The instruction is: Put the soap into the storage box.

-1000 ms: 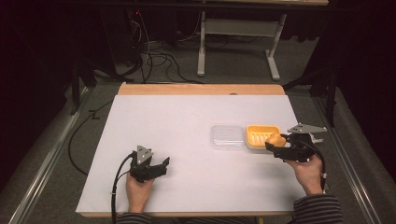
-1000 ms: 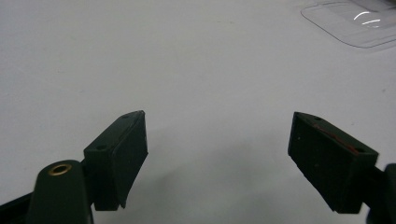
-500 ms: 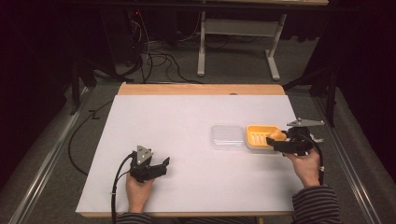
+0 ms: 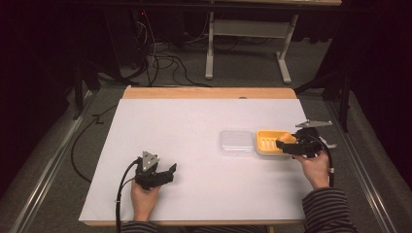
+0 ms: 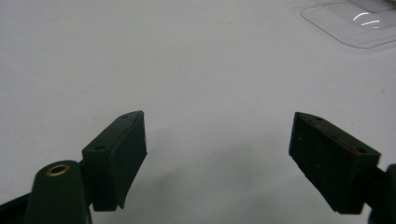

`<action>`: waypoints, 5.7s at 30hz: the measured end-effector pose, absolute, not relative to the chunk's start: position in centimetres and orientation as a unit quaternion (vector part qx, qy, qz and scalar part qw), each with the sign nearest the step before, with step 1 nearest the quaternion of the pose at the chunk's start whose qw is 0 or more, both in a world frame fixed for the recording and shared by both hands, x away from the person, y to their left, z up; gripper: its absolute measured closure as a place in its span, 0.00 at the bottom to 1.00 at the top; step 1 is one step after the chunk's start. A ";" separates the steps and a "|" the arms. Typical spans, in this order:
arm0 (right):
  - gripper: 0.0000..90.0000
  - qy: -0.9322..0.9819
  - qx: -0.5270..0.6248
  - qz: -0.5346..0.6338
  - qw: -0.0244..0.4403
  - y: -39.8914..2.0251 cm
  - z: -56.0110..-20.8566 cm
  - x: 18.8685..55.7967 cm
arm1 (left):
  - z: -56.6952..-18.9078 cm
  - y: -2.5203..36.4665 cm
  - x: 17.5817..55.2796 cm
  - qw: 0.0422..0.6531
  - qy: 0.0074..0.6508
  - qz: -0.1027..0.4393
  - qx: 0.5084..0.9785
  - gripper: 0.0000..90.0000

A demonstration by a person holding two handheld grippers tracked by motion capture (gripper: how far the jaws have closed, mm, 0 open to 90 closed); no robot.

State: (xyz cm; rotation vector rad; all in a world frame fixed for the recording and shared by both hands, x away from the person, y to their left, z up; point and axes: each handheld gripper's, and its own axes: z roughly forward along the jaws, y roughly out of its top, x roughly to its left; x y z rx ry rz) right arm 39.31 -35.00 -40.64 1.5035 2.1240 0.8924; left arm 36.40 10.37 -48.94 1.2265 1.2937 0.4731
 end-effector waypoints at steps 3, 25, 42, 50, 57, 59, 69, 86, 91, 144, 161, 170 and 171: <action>0.31 0.757 0.538 0.314 0.199 -34.9 -40.7 39.6 | -48.9 10.4 36.4 0.605 0.559 0.203 0.530 0.22; 0.31 0.758 0.553 0.294 0.182 -34.3 -42.3 41.7 | -48.9 10.4 36.3 0.606 0.557 0.206 0.529 0.22; 0.31 0.754 0.565 0.284 0.177 -33.8 -43.1 42.6 | -48.9 10.4 36.3 0.605 0.556 0.208 0.530 0.22; 0.31 0.751 0.574 0.279 0.170 -33.9 -43.7 43.0 | -48.9 10.4 36.3 0.605 0.556 0.209 0.530 0.22; 0.31 0.754 0.573 0.271 0.172 -33.6 -44.0 43.2 | -49.0 10.4 36.3 0.605 0.556 0.209 0.531 0.22; 0.31 0.755 0.573 0.267 0.172 -33.6 -44.1 43.2 | -49.0 10.3 36.3 0.605 0.556 0.208 0.531 0.22; 0.31 0.754 0.571 0.268 0.184 -33.4 -44.3 43.3 | -48.9 10.3 36.3 0.605 0.556 0.208 0.530 0.22; 0.34 0.750 0.567 0.278 0.197 -33.3 -44.1 43.1 | -48.9 10.3 36.3 0.605 0.556 0.208 0.531 0.22; 0.35 0.750 0.566 0.279 0.201 -33.3 -44.0 43.0 | -48.9 10.4 36.3 0.604 0.555 0.208 0.533 0.22; 0.39 0.712 0.539 0.383 0.235 -35.1 -39.9 36.7 | -48.9 10.5 36.3 0.610 0.556 0.210 0.525 0.21; 0.37 0.709 0.523 0.410 0.235 -34.5 -40.0 33.8 | -48.8 10.5 36.3 0.612 0.557 0.205 0.523 0.21; 0.37 0.713 0.513 0.418 0.233 -33.7 -40.7 33.1 | -48.9 10.5 36.2 0.612 0.553 0.208 0.526 0.21; 0.37 0.711 0.513 0.419 0.234 -33.6 -40.8 33.0 | -48.9 10.4 36.2 0.613 0.553 0.208 0.525 0.21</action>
